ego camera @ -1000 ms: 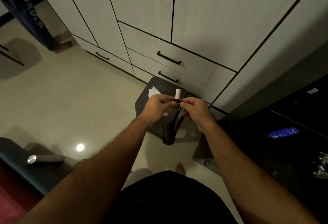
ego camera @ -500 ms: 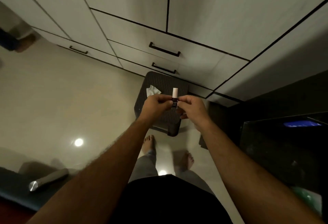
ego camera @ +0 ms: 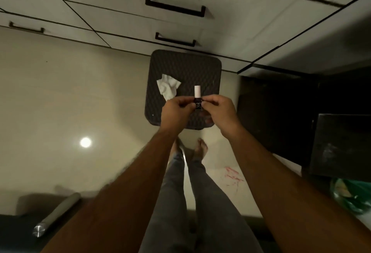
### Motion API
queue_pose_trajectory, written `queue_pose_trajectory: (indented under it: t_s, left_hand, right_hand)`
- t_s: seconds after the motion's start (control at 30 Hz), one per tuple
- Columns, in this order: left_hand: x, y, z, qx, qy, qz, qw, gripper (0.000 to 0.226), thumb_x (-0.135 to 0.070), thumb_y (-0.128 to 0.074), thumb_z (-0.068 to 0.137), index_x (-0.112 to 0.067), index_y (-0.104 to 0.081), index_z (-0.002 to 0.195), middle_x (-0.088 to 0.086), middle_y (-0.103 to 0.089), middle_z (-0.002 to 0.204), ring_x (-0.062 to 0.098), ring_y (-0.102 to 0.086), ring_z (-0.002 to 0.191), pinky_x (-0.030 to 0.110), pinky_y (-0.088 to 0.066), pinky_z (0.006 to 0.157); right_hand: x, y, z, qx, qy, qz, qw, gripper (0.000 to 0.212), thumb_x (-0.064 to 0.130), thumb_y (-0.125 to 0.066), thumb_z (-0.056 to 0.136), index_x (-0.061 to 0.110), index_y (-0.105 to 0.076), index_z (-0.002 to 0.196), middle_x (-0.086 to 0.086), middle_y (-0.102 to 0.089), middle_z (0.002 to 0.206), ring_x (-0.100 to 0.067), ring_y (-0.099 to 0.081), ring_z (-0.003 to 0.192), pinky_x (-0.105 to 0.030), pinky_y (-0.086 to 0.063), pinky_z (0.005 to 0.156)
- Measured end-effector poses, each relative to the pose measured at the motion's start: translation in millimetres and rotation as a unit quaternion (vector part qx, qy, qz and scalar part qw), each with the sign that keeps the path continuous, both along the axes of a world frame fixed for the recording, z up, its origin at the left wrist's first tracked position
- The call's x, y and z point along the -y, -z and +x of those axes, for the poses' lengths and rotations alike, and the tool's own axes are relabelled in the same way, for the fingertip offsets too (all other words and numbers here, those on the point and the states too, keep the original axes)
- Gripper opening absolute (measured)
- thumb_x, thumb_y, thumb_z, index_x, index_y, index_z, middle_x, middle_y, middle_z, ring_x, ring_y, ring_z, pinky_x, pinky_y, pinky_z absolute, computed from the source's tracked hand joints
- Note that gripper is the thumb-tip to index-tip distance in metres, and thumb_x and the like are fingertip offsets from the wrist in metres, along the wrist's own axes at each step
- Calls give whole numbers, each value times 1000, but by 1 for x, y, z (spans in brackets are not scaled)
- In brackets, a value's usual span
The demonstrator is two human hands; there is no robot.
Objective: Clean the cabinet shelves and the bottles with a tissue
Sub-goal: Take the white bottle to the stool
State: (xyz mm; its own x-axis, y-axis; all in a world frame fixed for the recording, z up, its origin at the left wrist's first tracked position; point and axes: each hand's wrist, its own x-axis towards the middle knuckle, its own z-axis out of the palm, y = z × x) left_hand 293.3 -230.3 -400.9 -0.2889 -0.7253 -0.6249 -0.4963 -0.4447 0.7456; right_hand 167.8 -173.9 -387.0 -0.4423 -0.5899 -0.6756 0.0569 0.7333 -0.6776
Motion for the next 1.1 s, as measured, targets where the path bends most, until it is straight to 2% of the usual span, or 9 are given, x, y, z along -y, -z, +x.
queue_pose_trajectory:
  t_s: [0.13,0.27,0.43,0.5,0.6,0.73,0.9,1.03,1.1]
  left_hand:
    - [10,53,-8,23,4,8,1000,22,-13,-65,89,-19,-71,110,-2,-71,103,13,-66,98,40,-52,96]
    - [22,98,-23,32,21,0,999,27,-11,-59,92,-17,-69,116,2,-71,105,18,-67,95,42,-54,93]
    - [39,133,-37,54,62,-38,996,33,-10,-54,91,-16,-66,121,1,-71,108,14,-66,92,36,-55,89]
    - [43,137,-40,64,86,-55,993,34,-8,-54,91,-14,-64,123,0,-68,112,11,-64,97,24,-51,89]
    - [45,140,-44,59,98,-64,991,34,-7,-55,90,-12,-65,122,0,-69,107,12,-65,93,24,-53,84]
    - [47,142,-47,70,103,-68,990,31,-6,-55,91,-11,-66,120,-7,-64,94,6,-61,81,10,-47,67]
    - [44,136,-44,66,128,-85,986,29,-8,-56,92,-9,-66,119,3,-69,109,11,-63,96,22,-49,84]
    - [42,124,-30,91,97,-123,984,29,-17,-57,94,-14,-64,122,-2,-66,117,1,-57,98,5,-40,78]
    - [45,118,-17,115,54,-161,979,25,-23,-59,94,-16,-67,117,-5,-68,111,-1,-57,92,7,-43,77]
  right_hand:
    - [11,52,-4,-9,8,12,1000,18,13,-58,96,16,-69,110,7,-68,90,-5,-66,75,-13,-53,57]
    - [26,104,-10,-26,29,20,999,22,10,-56,96,12,-69,114,-5,-70,102,-19,-69,86,-29,-58,72]
    - [46,147,-20,-48,14,19,999,23,12,-54,97,13,-68,116,-5,-70,106,-18,-68,88,-35,-59,80]
    - [51,158,-22,-70,4,22,997,23,13,-54,97,14,-69,113,-4,-70,103,-18,-68,88,-41,-58,84]
    - [54,167,-23,-93,-4,25,995,22,14,-54,96,15,-71,111,-4,-70,104,-20,-67,92,-44,-57,86]
    - [56,170,-22,-117,-14,33,993,21,16,-54,96,15,-72,107,-5,-71,100,-22,-67,90,-44,-57,84]
    - [55,168,-22,-122,-15,38,992,19,15,-56,95,14,-72,106,-6,-71,99,-23,-67,90,-45,-56,85]
    - [49,161,-23,-154,-5,34,988,18,15,-58,94,14,-71,107,-4,-70,103,-21,-66,93,-42,-55,90]
    - [47,155,-25,-170,-10,25,985,19,16,-59,94,16,-70,109,-3,-70,105,-19,-66,95,-40,-55,92]
